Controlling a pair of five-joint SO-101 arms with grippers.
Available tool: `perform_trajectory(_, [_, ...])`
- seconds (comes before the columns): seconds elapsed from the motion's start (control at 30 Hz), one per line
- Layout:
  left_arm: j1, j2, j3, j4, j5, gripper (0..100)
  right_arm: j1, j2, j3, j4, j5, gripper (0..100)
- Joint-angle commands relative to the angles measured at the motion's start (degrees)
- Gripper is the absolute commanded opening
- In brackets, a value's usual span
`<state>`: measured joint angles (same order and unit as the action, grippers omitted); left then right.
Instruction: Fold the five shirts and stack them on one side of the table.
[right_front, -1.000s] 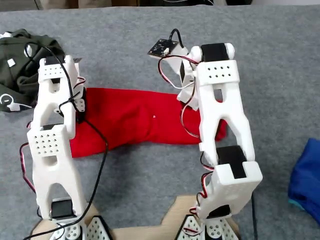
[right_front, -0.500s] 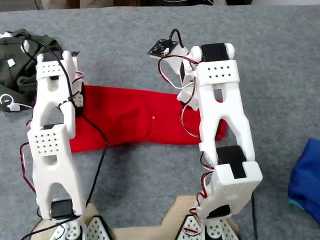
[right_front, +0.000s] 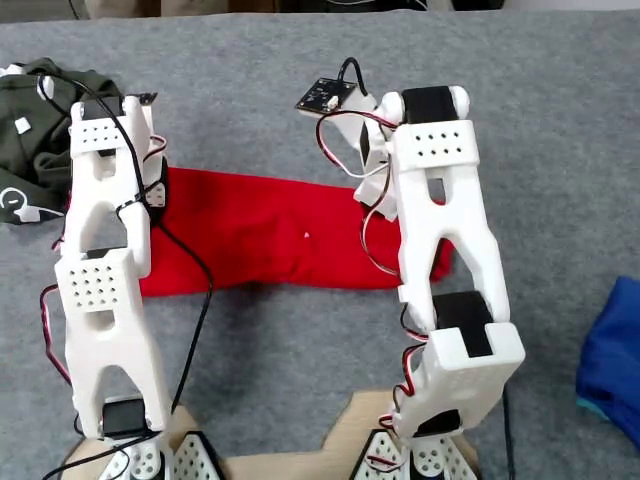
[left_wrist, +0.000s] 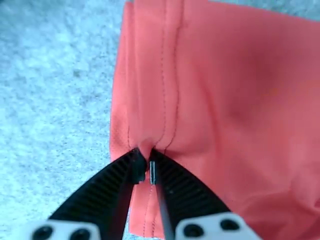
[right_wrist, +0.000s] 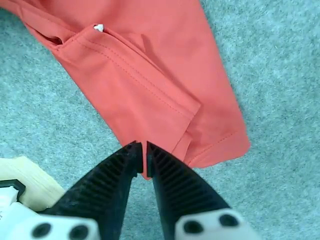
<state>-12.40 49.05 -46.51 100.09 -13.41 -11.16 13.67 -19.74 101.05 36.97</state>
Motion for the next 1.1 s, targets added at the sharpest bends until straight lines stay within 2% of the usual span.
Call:
perform_trajectory(0.0, [-0.4,-0.9,-3.0,0.7,0.3,2,-0.5,-1.9,0.0,0.6,-0.4,3.3])
perform_trajectory(0.4, [-0.4,-0.8,-2.5,0.7,-1.8,2,-0.7,1.4,-0.6,-0.2,-0.4,0.6])
perform_trajectory(0.53, [-0.3,-0.4,-2.7,0.7,-1.8,5,-0.7,1.4,-0.6,-0.2,-0.4,0.6])
perform_trajectory(0.63, [-0.3,-0.4,-3.0,0.6,-1.5,1,-0.7,1.4,-0.6,-0.2,-0.4,0.6])
perform_trajectory(0.73, [-0.3,-0.7,-3.1,0.4,-1.5,2,-0.7,1.4,-0.6,-0.2,-0.4,0.6])
perform_trajectory(1.07, [-0.3,-0.3,-10.5,0.4,-1.6,2,-0.5,1.3,-0.6,-0.2,-0.4,0.6])
